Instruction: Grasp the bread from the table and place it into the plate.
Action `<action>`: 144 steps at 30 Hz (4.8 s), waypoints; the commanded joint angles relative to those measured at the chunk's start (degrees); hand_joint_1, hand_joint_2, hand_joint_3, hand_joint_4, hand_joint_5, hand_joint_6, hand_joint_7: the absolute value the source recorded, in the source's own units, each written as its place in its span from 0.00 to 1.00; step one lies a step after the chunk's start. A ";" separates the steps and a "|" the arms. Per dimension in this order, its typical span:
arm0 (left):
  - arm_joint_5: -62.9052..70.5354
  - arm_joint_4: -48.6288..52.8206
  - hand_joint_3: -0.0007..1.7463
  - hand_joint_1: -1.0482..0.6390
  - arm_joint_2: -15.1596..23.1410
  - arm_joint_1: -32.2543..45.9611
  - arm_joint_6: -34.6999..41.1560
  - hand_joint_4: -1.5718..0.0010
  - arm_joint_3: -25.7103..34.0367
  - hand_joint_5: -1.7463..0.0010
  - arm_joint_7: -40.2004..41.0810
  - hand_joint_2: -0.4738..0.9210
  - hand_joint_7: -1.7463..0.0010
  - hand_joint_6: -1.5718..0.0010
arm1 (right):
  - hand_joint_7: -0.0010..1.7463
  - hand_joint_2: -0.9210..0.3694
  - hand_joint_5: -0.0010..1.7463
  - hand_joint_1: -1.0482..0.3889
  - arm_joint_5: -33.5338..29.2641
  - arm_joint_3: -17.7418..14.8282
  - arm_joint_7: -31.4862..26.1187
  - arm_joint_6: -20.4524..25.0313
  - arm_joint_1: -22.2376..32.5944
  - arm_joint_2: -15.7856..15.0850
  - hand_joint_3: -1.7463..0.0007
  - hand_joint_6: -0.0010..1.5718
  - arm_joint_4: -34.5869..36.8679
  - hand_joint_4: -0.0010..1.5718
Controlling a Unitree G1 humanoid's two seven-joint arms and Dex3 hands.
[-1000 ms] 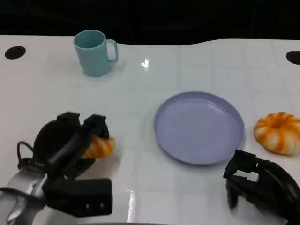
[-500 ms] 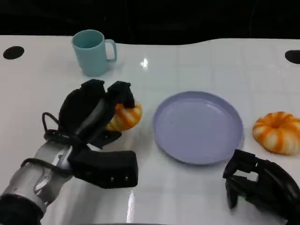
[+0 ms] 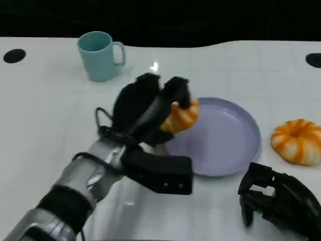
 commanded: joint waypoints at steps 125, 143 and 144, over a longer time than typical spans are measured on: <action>-88.99 -30.38 0.09 0.17 -6.95 46.01 22.69 0.36 35.99 0.00 -69.71 1.00 0.05 0.49 | 0.85 0.00 1.00 0.32 -1.18 0.98 -4.08 6.21 2.78 -1.20 0.88 0.44 -5.77 0.45; -87.75 -28.95 0.08 0.17 -8.08 44.29 22.50 0.38 37.21 0.00 -71.34 1.00 0.12 0.47 | 0.87 0.00 1.00 0.34 0.17 0.24 -1.47 4.34 1.67 -1.61 0.87 0.42 -2.98 0.45; -87.53 -28.74 0.08 0.17 -8.08 44.13 22.24 0.38 37.18 0.00 -71.49 1.00 0.12 0.47 | 0.87 0.00 1.00 0.33 0.19 0.19 -1.41 4.31 1.54 -1.61 0.87 0.42 -2.72 0.45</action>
